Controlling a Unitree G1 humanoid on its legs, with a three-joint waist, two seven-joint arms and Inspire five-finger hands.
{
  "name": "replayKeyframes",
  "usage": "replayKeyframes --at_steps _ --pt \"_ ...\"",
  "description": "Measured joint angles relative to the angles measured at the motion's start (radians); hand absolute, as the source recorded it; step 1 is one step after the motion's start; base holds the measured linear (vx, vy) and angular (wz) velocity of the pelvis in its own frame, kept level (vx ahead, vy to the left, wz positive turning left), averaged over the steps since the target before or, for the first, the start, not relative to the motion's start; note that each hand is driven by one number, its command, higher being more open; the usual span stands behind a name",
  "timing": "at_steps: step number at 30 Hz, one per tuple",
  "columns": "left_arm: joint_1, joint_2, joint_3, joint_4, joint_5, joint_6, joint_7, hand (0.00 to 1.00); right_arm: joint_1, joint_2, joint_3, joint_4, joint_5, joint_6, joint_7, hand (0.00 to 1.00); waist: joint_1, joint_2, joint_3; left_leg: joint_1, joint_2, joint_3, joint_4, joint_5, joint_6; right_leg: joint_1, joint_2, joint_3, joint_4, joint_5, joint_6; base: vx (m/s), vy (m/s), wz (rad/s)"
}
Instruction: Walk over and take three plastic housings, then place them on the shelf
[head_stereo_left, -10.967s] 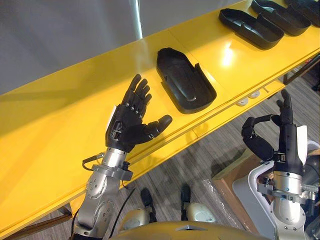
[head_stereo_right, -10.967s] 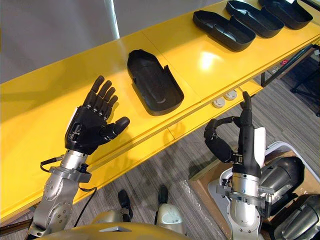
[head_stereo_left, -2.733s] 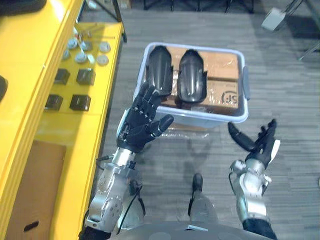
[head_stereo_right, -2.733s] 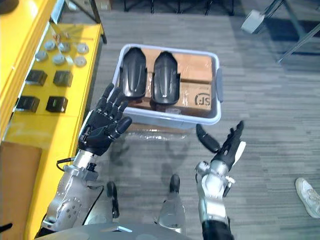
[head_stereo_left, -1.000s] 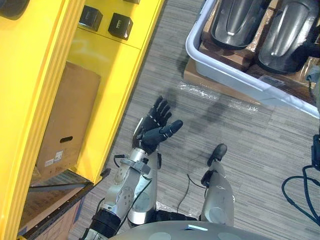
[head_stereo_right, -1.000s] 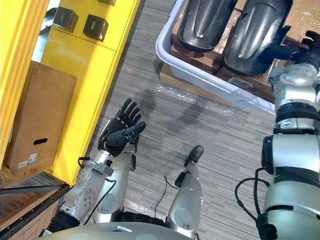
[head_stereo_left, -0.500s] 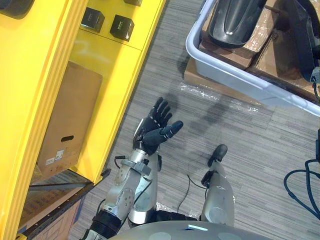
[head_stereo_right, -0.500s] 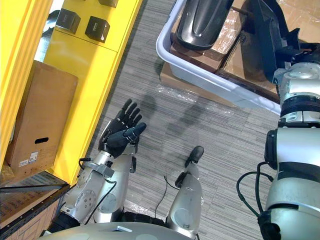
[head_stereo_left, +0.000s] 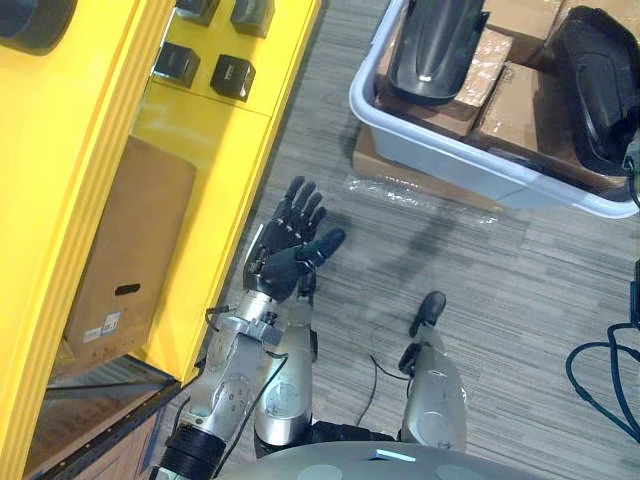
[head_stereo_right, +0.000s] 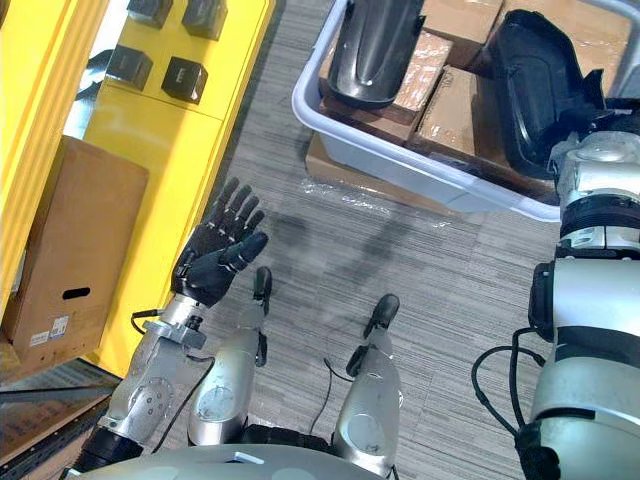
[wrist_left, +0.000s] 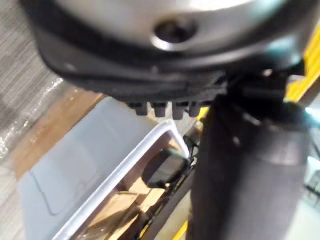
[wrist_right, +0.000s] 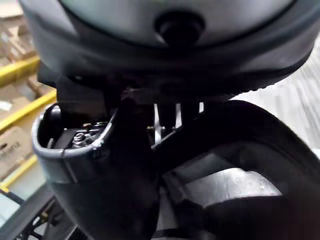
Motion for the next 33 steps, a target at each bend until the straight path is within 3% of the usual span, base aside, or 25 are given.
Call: replayKeyframes --at_steps 3,8,11,15,18,23,28,33 --pt "-0.061 0.041 0.009 -0.031 0.018 0.014 0.005 1.00 0.014 0.007 0.005 -0.047 -0.059 -0.024 -0.031 0.00 -0.009 -0.001 -0.001 0.020 0.005 0.011 0.000 -0.001 -0.001 0.013 0.005 0.010 -0.003 0.002 0.004 -0.01 -0.040 -0.12" --pt "-0.297 0.106 0.054 0.019 -0.028 0.157 0.005 1.00 0.023 0.084 0.008 -0.116 -0.182 -0.059 -0.058 0.00 -0.049 -0.043 -0.027 0.033 0.014 0.040 0.000 -0.002 -0.005 0.017 0.018 0.034 -0.032 0.016 0.012 0.00 -0.047 -0.16" --pt "-0.425 0.104 0.030 0.142 -0.077 0.262 0.029 1.00 0.025 0.120 0.008 -0.128 -0.235 -0.082 -0.060 0.00 -0.069 -0.063 -0.039 0.037 0.019 0.055 0.000 -0.003 -0.008 0.016 0.024 0.047 -0.044 0.029 0.011 0.02 -0.032 -0.14" --pt "-0.525 0.071 -0.001 0.309 -0.121 0.339 0.108 1.00 0.026 0.167 0.009 -0.188 -0.272 -0.089 -0.061 0.00 -0.101 -0.074 -0.043 0.042 0.020 0.076 0.000 -0.007 -0.012 0.014 0.027 0.065 -0.057 0.040 0.011 0.03 -0.024 -0.13" --pt "-0.606 0.039 -0.047 0.416 -0.186 0.394 0.170 1.00 0.027 0.188 0.009 -0.191 -0.276 -0.098 -0.063 0.00 -0.105 -0.077 -0.042 0.045 0.027 0.084 0.000 -0.009 -0.015 0.013 0.036 0.072 -0.061 0.043 0.007 0.01 -0.023 -0.10" --pt "-0.667 -0.006 -0.095 0.523 -0.279 0.417 0.235 1.00 0.027 0.240 0.027 -0.199 -0.331 -0.122 -0.090 0.00 -0.111 -0.099 -0.039 0.046 0.052 0.098 0.000 -0.011 -0.025 0.007 0.062 0.084 -0.072 0.048 0.000 -0.01 -0.045 -0.12" --pt "-0.678 -0.036 -0.110 0.548 -0.450 0.415 0.242 1.00 0.027 0.264 0.032 -0.232 -0.391 -0.163 -0.145 0.00 -0.127 -0.109 -0.038 0.046 0.054 0.101 0.000 -0.014 -0.028 0.007 0.066 0.087 -0.073 0.049 -0.001 -0.01 -0.014 -0.02" --pt "-0.730 -0.039 -0.110 0.550 -0.550 0.371 0.241 1.00 0.027 0.272 0.051 -0.291 -0.449 -0.224 -0.204 0.00 -0.132 -0.128 -0.034 0.049 0.054 0.103 0.000 -0.014 -0.029 0.007 0.066 0.090 -0.073 0.050 -0.003 -0.01 0.003 0.00"
